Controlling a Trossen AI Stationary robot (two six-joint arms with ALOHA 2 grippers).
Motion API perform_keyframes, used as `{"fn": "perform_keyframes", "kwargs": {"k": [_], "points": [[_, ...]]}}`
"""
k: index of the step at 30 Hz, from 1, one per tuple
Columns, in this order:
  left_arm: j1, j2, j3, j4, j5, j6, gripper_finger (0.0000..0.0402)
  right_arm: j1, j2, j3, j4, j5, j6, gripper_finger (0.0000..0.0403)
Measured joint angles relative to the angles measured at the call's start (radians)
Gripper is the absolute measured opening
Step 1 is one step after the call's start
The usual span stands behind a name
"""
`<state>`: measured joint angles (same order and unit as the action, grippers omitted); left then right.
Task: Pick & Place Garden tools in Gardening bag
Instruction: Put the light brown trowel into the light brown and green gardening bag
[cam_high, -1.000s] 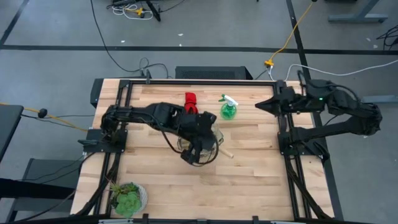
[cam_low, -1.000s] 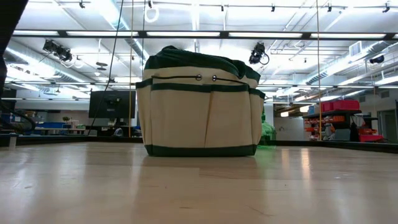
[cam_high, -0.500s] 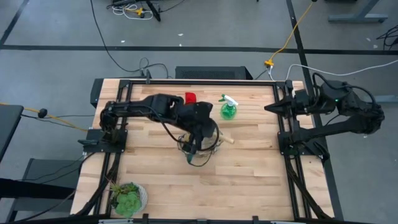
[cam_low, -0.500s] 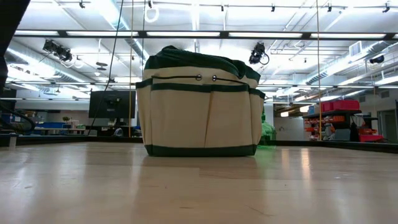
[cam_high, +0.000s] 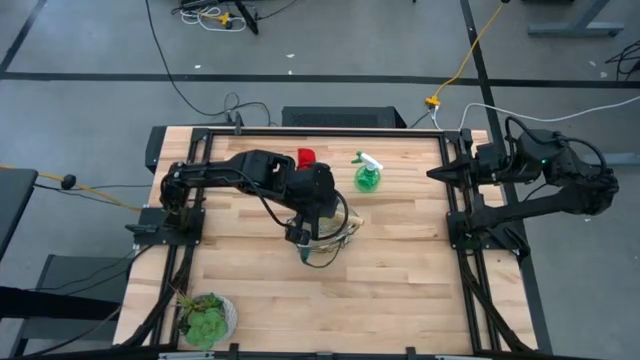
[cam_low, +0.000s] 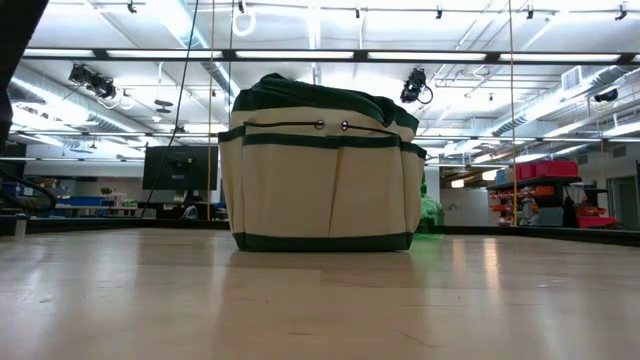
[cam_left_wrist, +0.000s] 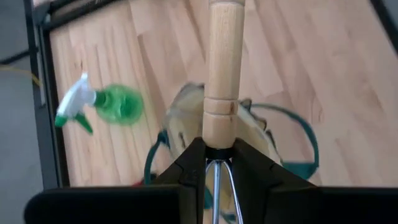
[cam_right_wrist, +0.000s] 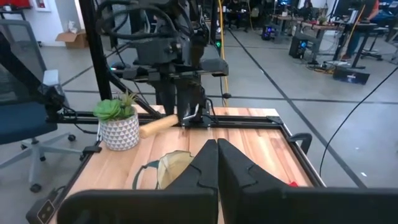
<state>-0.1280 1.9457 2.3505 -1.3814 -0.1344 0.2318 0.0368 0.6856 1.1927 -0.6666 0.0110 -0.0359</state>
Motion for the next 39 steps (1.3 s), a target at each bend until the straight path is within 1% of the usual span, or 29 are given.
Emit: {"fn": "perform_keyframes", "kwargs": {"k": [7, 10, 15, 27, 33, 39], "points": [[0.001, 0.0, 0.0, -0.031, -0.006, -0.074, 0.0062, 0.0, 0.001, 0.0, 0.0, 0.003, 0.025, 0.0], [0.004, 0.0, 0.0, -0.032, -0.036, -0.17, 0.0064, 0.0, 0.0, 0.0, 0.0, 0.023, 0.028, 0.0], [0.007, 0.001, 0.0, -0.047, -0.039, -0.298, 0.0064, 0.0, 0.0, 0.0, 0.0, 0.037, 0.028, 0.0], [0.006, 0.005, -0.002, -0.039, -0.038, -0.405, 0.0064, 0.0, 0.0, 0.0, -0.001, 0.036, 0.036, 0.0], [0.006, 0.007, -0.063, 0.002, -0.037, -0.427, 0.0065, 0.0, 0.0, 0.0, -0.017, 0.034, 0.054, 0.0], [0.006, 0.007, -0.178, 0.05, -0.029, -0.448, 0.0066, 0.0, 0.0, 0.0, -0.025, 0.034, 0.054, 0.0]]}}
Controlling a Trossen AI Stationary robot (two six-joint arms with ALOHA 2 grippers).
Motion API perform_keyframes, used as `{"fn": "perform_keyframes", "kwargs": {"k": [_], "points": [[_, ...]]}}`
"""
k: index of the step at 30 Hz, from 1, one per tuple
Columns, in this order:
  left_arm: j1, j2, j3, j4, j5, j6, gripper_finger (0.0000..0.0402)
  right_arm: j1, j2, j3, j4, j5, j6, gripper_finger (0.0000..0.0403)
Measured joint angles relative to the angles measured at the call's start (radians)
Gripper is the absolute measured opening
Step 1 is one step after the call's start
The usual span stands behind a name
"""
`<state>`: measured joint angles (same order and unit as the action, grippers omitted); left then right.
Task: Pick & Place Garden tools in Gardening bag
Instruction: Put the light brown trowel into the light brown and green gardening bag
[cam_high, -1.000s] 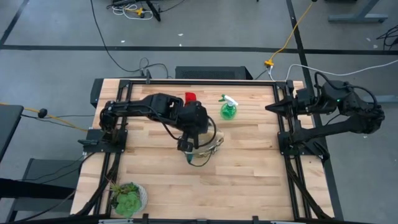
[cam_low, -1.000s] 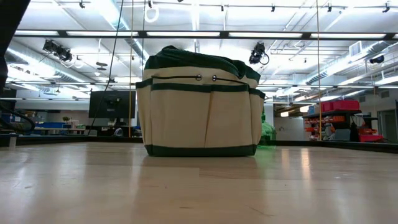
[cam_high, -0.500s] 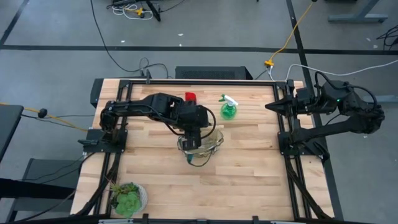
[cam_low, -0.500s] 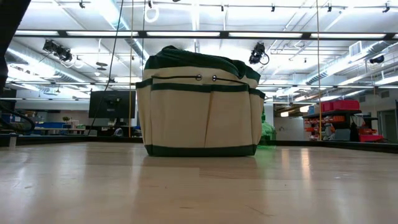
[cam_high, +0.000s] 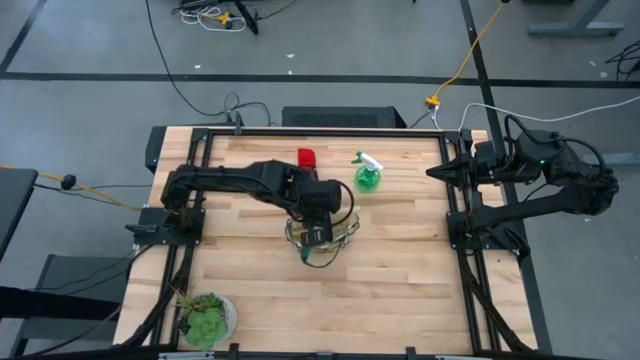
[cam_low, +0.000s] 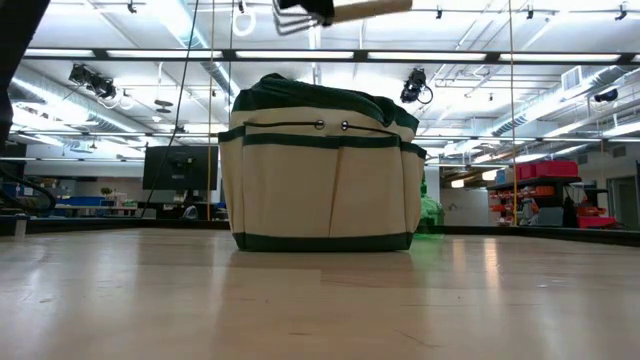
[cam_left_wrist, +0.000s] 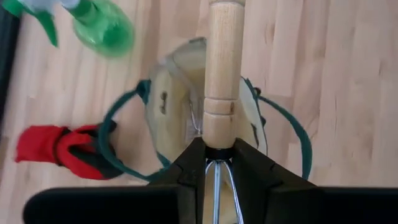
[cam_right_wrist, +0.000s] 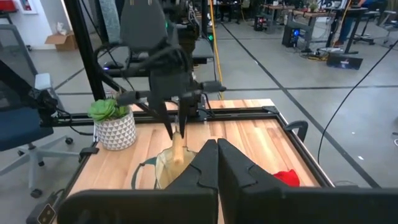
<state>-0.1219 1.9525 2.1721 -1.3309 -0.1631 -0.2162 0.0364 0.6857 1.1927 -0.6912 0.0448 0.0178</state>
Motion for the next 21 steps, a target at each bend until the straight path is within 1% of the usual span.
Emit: {"fn": "perform_keyframes", "kwargs": {"k": [4, 12, 21], "points": [[0.0, 0.0, -0.093, 0.035, 0.032, -0.011, 0.0066, 0.0, 0.0, 0.0, 0.0, 0.0, 0.0, 0.0], [0.0, -0.001, -0.228, 0.088, 0.036, -0.036, 0.0067, 0.0, 0.0, 0.0, -0.003, 0.001, 0.0, 0.0], [0.001, -0.002, -0.266, 0.154, 0.036, -0.068, 0.0068, 0.0, 0.0, 0.0, -0.005, 0.003, 0.011, 0.0]]}}
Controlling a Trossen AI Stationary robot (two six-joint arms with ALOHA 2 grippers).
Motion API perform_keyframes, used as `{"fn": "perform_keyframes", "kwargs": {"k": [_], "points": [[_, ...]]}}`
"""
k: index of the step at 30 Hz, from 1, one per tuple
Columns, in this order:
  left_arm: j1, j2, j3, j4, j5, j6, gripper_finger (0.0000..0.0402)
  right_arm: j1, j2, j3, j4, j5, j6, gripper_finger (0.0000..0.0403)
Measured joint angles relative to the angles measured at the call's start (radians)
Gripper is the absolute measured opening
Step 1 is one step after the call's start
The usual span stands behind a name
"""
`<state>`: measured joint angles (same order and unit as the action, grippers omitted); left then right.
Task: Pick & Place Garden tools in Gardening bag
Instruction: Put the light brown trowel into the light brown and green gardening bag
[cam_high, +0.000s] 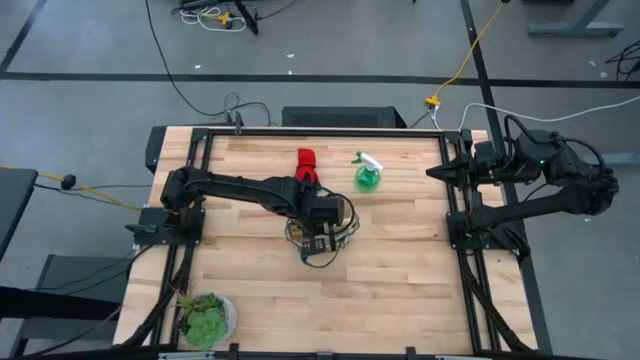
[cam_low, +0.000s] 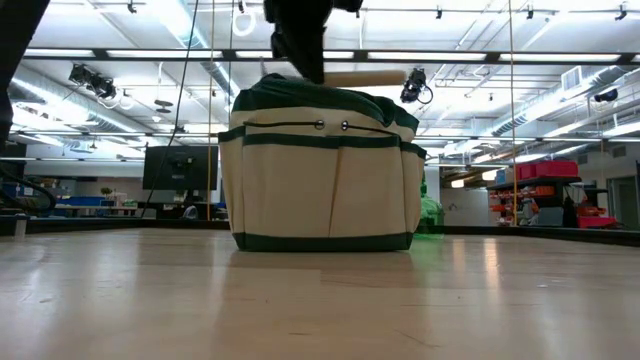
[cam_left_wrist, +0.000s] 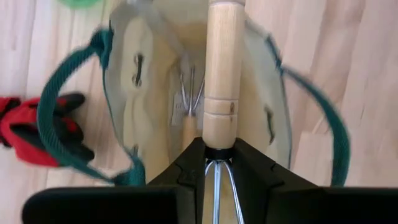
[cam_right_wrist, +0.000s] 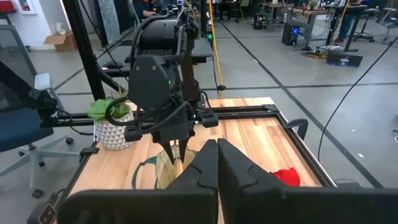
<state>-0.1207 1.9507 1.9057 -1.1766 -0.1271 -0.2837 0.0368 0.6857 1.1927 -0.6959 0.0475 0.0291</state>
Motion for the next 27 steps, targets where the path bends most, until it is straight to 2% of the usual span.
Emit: {"fn": "perform_keyframes", "kwargs": {"k": [6, 12, 27], "points": [[0.0, 0.0, 0.0, 0.114, -0.01, -0.001, 0.0068, 0.0, 0.0, 0.0, 0.0, 0.0, 0.015, 0.0], [0.005, 0.0, 0.0, 0.185, -0.062, -0.028, 0.0068, 0.0, 0.0, 0.0, 0.0, -0.001, 0.015, 0.0], [0.005, 0.0, 0.0, 0.194, -0.081, -0.064, 0.0068, 0.0, 0.0, 0.0, 0.0, -0.003, 0.015, 0.0]]}}
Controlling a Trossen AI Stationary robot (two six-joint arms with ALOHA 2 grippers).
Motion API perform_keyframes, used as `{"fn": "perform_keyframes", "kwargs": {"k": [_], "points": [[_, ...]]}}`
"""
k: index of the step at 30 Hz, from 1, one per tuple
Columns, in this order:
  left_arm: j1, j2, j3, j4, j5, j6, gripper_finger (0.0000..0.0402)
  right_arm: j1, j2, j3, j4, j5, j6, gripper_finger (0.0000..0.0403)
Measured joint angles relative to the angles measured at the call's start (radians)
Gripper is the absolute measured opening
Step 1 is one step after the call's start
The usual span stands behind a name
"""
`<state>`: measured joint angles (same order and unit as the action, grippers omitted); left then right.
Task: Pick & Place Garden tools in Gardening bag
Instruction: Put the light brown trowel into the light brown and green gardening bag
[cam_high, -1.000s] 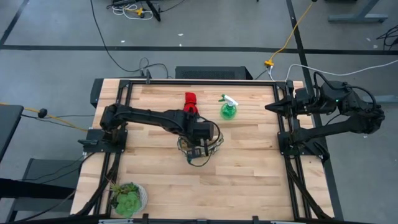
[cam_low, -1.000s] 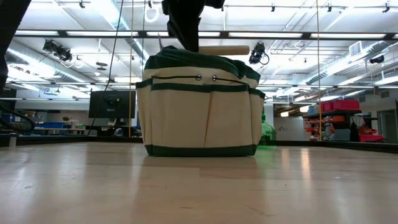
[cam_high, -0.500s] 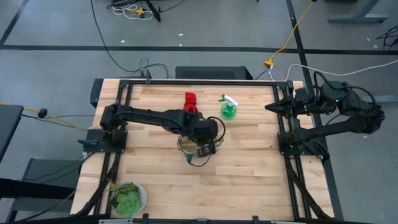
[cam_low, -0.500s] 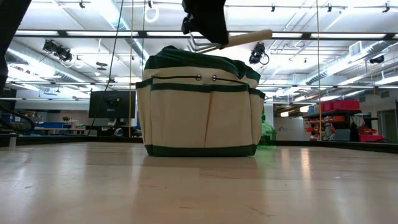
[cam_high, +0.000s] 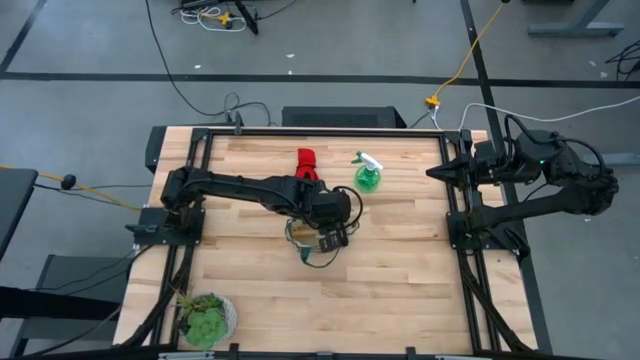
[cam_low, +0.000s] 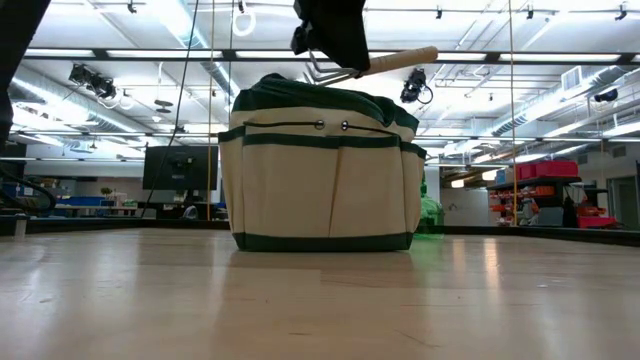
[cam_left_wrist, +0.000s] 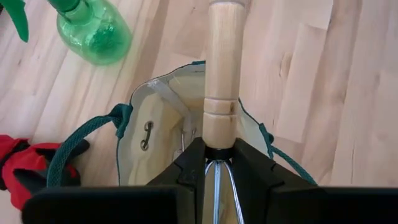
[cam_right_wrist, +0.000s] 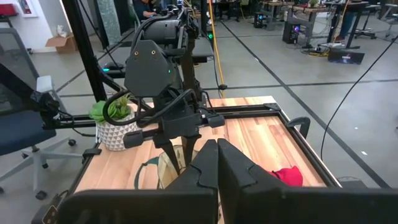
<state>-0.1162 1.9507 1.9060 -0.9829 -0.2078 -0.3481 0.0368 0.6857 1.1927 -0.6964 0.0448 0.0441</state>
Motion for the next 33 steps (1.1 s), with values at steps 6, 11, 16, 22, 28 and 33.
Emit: {"fn": "perform_keyframes", "kwargs": {"k": [6, 11, 16, 22, 28, 33], "points": [[0.0, 0.0, 0.0, -0.002, 0.0, -0.009, 0.0069, 0.0, 0.0, 0.0, 0.0, 0.0, 0.0, 0.0], [0.0, 0.002, -0.071, 0.007, 0.0, -0.009, 0.0069, 0.0, 0.0, 0.0, 0.0, 0.0, 0.0, 0.0], [-0.001, 0.002, -0.149, 0.034, 0.002, -0.008, 0.0069, 0.0, 0.0, 0.0, -0.002, 0.0, -0.001, 0.0], [0.0, 0.002, -0.199, 0.034, 0.002, -0.007, 0.0069, 0.0, 0.0, 0.0, -0.017, 0.0, -0.001, 0.0], [0.0, 0.002, -0.214, 0.005, 0.003, -0.007, 0.0069, 0.0, 0.0, 0.0, -0.024, 0.0, -0.001, 0.0], [0.0, 0.002, -0.213, -0.033, 0.008, -0.005, 0.0069, 0.0, 0.0, 0.0, -0.024, 0.001, -0.001, 0.0]]}}
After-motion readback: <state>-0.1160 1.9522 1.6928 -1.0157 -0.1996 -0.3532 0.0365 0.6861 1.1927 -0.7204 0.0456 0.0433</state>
